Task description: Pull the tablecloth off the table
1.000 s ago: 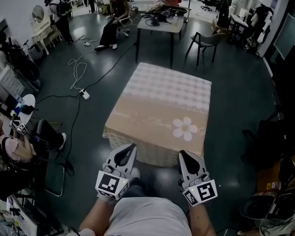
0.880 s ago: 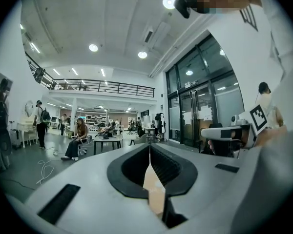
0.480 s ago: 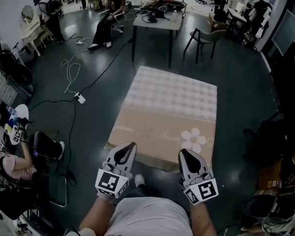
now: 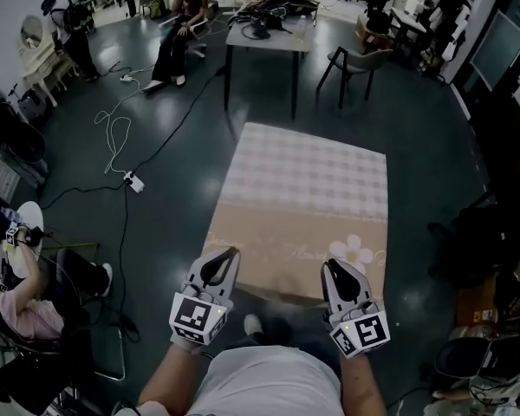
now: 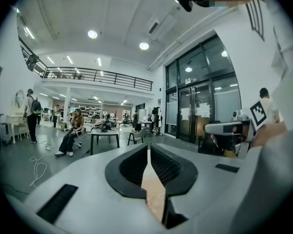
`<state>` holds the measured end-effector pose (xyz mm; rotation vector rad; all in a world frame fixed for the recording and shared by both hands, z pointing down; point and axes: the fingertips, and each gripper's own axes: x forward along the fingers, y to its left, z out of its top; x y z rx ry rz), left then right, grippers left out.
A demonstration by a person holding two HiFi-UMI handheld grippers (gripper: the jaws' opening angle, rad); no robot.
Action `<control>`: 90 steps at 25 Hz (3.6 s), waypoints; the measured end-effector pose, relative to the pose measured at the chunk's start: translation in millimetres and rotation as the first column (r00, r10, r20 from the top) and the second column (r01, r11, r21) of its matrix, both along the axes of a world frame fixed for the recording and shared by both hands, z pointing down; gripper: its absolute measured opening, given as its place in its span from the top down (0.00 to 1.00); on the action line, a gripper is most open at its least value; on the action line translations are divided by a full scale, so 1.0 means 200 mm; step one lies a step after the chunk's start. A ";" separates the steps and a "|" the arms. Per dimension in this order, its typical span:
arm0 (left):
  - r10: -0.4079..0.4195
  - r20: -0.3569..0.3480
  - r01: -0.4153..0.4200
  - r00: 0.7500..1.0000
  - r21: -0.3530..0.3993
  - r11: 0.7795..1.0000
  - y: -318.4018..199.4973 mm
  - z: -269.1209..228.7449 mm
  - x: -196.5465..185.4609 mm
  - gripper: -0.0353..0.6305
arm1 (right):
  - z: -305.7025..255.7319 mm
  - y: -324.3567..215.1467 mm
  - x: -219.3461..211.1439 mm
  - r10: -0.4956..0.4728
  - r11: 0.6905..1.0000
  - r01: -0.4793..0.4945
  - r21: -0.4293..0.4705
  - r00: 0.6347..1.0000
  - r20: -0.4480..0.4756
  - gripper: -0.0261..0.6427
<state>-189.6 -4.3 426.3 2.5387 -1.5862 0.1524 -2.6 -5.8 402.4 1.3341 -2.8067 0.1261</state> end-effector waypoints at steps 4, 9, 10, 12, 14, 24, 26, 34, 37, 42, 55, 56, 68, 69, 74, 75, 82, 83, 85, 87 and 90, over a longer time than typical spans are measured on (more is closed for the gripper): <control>0.018 0.022 -0.017 1.000 -0.024 1.000 -0.07 0.05 0.01 0.92 | 0.05 -0.06 0.08 0.038 0.999 -0.038 -0.024 0.999 -0.021 0.92; 0.028 0.034 -0.026 0.999 -0.061 0.998 -0.18 0.12 0.06 0.92 | 0.11 -0.19 0.21 0.080 0.995 -0.083 -0.057 0.995 -0.055 0.92; 0.029 0.042 -0.026 0.999 -0.068 0.997 -0.21 0.13 0.08 0.92 | 0.13 -0.22 0.25 0.085 0.994 -0.089 -0.061 0.995 -0.060 0.92; 0.027 0.060 -0.022 0.998 -0.083 0.996 -0.27 0.17 0.10 0.92 | 0.16 -0.29 0.30 0.090 0.993 -0.096 -0.072 0.993 -0.074 0.92; 0.017 0.071 -0.010 0.997 -0.105 0.994 -0.34 0.21 0.12 0.92 | 0.21 -0.35 0.36 0.093 0.991 -0.101 -0.092 0.992 -0.091 0.92; -0.048 0.134 0.079 0.990 -0.230 0.970 -0.70 0.53 0.17 0.92 | 0.55 -0.68 0.67 0.091 0.971 -0.141 -0.194 0.965 -0.245 0.89; -0.045 0.159 0.084 0.986 -0.249 0.965 -0.76 0.59 0.18 0.92 | 0.63 -0.75 0.73 0.091 0.962 -0.150 -0.229 0.964 -0.249 0.82; -0.021 0.246 0.107 0.969 -0.344 0.933 -0.98 0.89 0.20 0.76 | 0.99 -1.00 0.91 0.033 0.913 -0.171 -0.370 0.936 -0.351 0.69; -0.027 0.274 0.139 0.961 -0.398 0.907 -1.05 1.04 0.16 0.72 | 1.14 -1.07 0.98 0.002 0.884 -0.185 -0.428 0.919 -0.394 0.64; -0.015 0.308 0.175 0.951 -0.502 0.847 -1.11 1.28 0.12 0.61 | 1.39 -1.14 1.11 -0.046 0.837 -0.219 -0.501 0.885 -0.463 0.62; 0.060 0.345 0.211 0.937 -0.691 0.691 -0.94 1.75 0.09 0.57 | 1.87 -1.04 1.24 -0.217 0.717 -0.249 -0.650 0.807 -0.549 0.61; 0.062 0.345 0.212 0.937 -0.698 0.684 -0.92 1.77 0.09 0.57 | 1.88 -1.04 1.24 -0.216 0.713 -0.249 -0.655 0.811 -0.543 0.61; -0.023 0.284 0.220 0.958 -0.688 0.691 -0.84 1.84 0.11 0.59 | 1.92 -0.96 1.27 -0.142 0.685 -0.316 -0.656 0.825 -0.546 0.61; -0.022 0.288 0.223 0.957 -0.689 0.689 -0.85 1.83 0.12 0.62 | 1.91 -0.97 1.27 -0.135 0.680 -0.324 -0.658 0.826 -0.547 0.61; -0.001 0.306 0.220 0.952 -0.683 0.697 -0.84 1.83 0.19 0.77 | 1.90 -0.90 1.28 -0.111 0.667 -0.344 -0.661 0.831 -0.545 0.65; -0.002 0.304 0.219 0.953 -0.681 0.699 -0.81 1.83 0.20 0.80 | 1.90 -0.87 1.29 -0.105 0.668 -0.347 -0.659 0.832 -0.545 0.66; 0.005 0.286 0.204 0.958 -0.697 0.687 -0.76 1.79 0.27 0.90 | 1.88 -0.75 1.27 -0.074 0.663 -0.371 -0.651 0.832 -0.550 0.70; 0.019 0.277 0.190 0.961 -0.706 0.683 -0.76 1.78 0.29 0.91 | 1.87 -0.75 1.27 -0.076 0.658 -0.373 -0.654 0.831 -0.551 0.70; 0.052 0.245 0.147 0.968 -0.725 0.673 -0.73 1.76 0.36 0.92 | 1.86 -0.72 1.28 -0.090 0.646 -0.375 -0.665 0.827 -0.554 0.70; 0.080 0.210 0.103 0.974 -0.735 0.670 -0.68 1.76 0.44 0.92 | 1.86 -0.68 1.29 -0.118 0.638 -0.368 -0.677 0.822 -0.558 0.70; 0.111 0.168 0.050 0.980 -0.740 0.670 -0.59 1.76 0.57 0.93 | 1.86 -0.62 1.31 -0.150 0.633 -0.360 -0.685 0.812 -0.565 0.70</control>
